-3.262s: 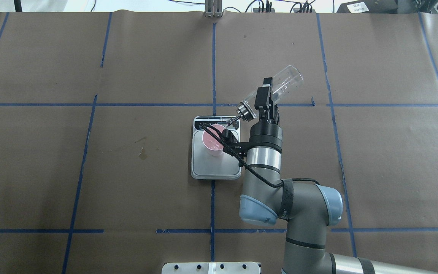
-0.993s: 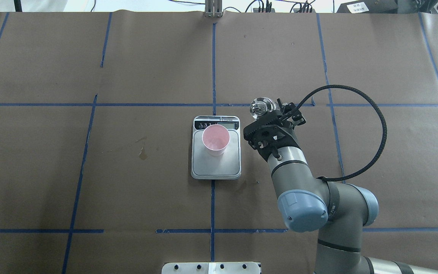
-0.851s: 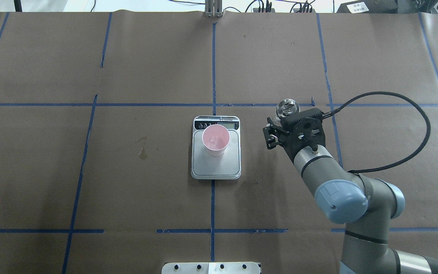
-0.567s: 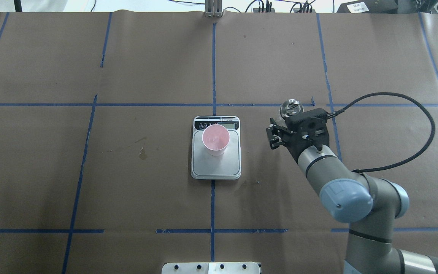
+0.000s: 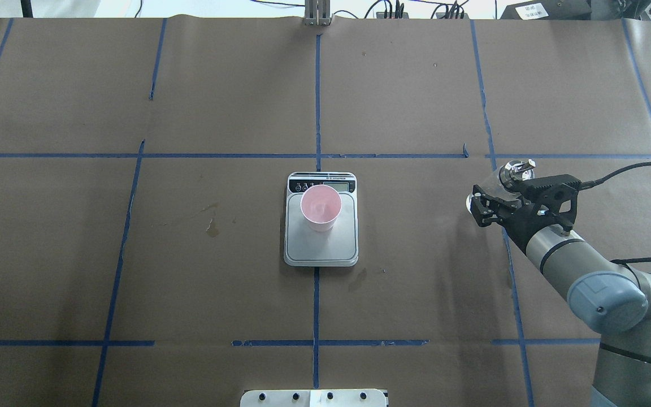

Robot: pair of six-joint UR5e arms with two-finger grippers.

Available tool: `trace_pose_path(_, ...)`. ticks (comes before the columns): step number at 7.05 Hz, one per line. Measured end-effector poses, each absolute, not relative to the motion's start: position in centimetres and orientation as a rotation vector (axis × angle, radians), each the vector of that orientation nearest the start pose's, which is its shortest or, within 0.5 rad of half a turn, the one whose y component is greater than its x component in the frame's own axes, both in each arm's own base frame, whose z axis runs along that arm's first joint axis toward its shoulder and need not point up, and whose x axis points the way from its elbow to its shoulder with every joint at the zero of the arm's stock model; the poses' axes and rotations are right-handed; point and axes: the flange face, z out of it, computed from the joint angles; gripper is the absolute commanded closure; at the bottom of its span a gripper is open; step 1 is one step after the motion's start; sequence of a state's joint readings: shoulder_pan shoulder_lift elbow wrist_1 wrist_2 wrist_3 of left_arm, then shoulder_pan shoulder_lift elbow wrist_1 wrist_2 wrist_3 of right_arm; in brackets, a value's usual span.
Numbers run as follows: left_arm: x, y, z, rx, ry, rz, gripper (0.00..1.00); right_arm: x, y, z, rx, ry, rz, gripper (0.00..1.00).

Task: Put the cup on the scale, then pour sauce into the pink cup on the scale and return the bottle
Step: 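Lower the bottle onto the table with the right gripper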

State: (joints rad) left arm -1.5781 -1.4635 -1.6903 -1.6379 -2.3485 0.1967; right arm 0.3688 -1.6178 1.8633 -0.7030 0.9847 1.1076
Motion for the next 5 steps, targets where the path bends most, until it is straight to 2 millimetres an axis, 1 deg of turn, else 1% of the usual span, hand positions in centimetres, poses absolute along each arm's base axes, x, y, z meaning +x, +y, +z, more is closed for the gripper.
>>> trace_pose_path(1,-6.7,-45.1,64.3,0.157,0.767,0.211,0.0,-38.0,-34.9,44.4,0.91,-0.769,0.246,1.0)
trace_pose_path(2,-6.7,-45.1,64.4,0.157,0.767,0.211,0.0,-38.2,-34.9,44.9,0.907,-0.759,0.244,0.9)
trace_pose_path(3,-6.7,-45.0,64.4,0.157,0.767,0.211,0.0,-38.3,-34.9,45.6,0.905,-0.748,0.241,0.68)
trace_pose_path(4,-6.7,-45.0,64.5,0.156,0.767,0.211,0.0,-38.4,-35.0,45.8,0.905,-0.742,0.24,0.61)
trace_pose_path(5,-6.7,-45.0,64.5,0.156,0.767,0.21,0.0,-38.5,-35.0,45.9,0.906,-0.74,0.24,0.46)
